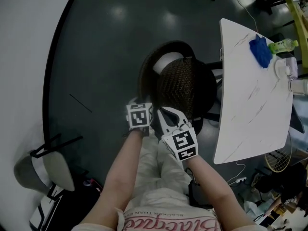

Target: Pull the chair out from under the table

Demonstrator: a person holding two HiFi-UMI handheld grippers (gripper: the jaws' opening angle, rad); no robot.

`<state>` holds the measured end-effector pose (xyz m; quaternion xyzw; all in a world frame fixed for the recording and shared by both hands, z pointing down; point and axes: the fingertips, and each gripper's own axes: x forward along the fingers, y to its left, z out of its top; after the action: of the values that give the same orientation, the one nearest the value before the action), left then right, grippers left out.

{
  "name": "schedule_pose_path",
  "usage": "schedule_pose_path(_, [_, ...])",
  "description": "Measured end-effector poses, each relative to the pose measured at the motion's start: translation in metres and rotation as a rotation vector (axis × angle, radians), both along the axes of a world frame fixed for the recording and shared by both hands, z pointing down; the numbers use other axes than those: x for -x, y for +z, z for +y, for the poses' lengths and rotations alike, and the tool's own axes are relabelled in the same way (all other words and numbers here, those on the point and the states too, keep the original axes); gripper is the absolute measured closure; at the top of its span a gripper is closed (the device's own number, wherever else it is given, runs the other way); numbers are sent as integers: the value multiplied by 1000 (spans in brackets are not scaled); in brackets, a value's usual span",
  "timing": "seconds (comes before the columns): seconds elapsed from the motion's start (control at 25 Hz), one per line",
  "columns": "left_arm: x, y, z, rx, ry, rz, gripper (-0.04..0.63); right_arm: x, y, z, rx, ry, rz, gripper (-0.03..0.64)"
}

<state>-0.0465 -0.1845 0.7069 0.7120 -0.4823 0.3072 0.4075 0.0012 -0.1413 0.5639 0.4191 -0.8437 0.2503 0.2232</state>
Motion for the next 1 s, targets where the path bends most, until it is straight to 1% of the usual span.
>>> schedule_pose_path(0.16, [9, -2, -2, 9, -46, 6, 537, 3, -3, 3, -5, -9, 7, 614])
schedule_pose_path(0.24, [18, -2, -3, 16, -76, 9, 541, 5, -2, 3, -6, -16, 8, 614])
schedule_pose_path(0.52, [61, -4, -4, 17, -124, -3, 546, 17, -7, -3, -24, -50, 17, 614])
schedule_pose_path(0.68, [90, -3, -2, 22, -144, -10, 548, 27, -8, -5, -28, -65, 20, 614])
schedule_pose_path(1.0, [143, -6, 0, 29, -156, -24, 546, 57, -6, 6, -26, -134, 31, 614])
